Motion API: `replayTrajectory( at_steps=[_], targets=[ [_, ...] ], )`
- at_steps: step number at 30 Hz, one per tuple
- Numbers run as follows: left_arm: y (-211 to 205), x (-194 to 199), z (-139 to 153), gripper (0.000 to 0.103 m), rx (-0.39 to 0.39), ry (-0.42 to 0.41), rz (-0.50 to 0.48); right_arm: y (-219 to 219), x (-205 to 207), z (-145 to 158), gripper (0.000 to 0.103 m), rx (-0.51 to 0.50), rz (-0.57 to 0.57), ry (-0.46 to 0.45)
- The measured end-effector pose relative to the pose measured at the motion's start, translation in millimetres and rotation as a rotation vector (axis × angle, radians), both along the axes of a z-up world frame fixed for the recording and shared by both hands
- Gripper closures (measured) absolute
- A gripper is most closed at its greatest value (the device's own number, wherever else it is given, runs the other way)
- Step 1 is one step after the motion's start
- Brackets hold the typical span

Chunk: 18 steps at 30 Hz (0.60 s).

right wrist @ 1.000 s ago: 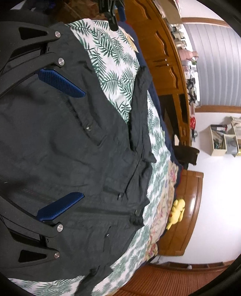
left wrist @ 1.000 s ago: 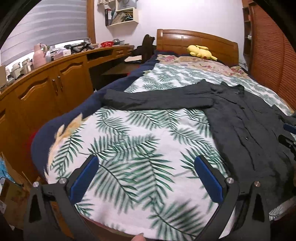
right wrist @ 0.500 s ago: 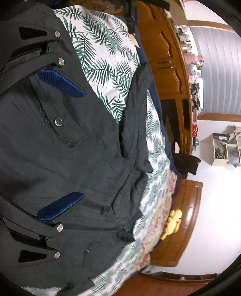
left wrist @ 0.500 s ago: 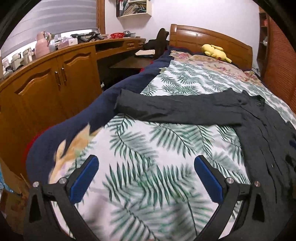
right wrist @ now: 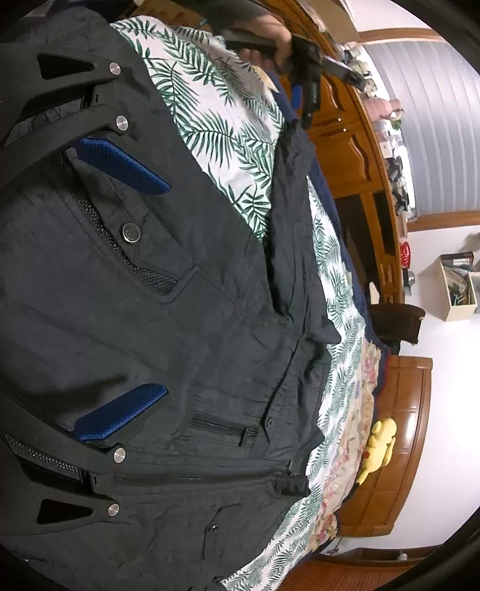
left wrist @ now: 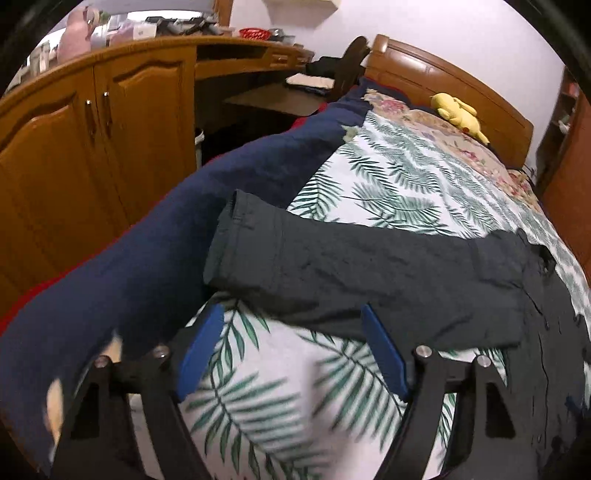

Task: Fold large clothes
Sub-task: 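Move the left gripper to the jacket sleeve cuff and grasp it, then lift the sleeve with the left gripper, lay it across the jacket body, open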

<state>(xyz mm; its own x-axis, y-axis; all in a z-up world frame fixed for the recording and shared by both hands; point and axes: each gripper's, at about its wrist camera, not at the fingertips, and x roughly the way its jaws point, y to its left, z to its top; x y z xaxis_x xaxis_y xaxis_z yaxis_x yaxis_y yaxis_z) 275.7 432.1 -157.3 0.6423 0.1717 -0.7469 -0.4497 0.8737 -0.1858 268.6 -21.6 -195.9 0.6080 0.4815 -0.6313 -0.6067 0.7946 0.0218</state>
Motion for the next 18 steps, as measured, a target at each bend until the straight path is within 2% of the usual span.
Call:
replayTrajectory(
  at_steps=[10, 12, 13, 16, 18],
  targets=[
    [34.3, 26.3, -26.8, 0.027, -0.063, 0.030, 0.091, 3.0, 2.3, -4.8, 0.000, -0.022, 0.001, 0.013],
    [35.5, 28.3, -32.9, 0.036, -0.070, 0.046, 0.102, 3.2, 1.6, -5.3, 0.000, -0.024, 0.002, 0.012],
    [34.9, 30.9, -35.7, 0.037, -0.060, 0.058, 0.102, 3.6, 1.5, -5.1, 0.000, -0.024, 0.003, 0.013],
    [36.2, 33.9, -35.3, 0.053, -0.059, 0.039, 0.099, 3.6, 3.4, -7.1, 0.000, -0.022, 0.003, 0.025],
    [37.9, 36.4, -31.7, 0.094, -0.089, 0.016, 0.081, 2.8, 4.8, -7.8, 0.000, -0.018, 0.001, 0.034]
  ],
)
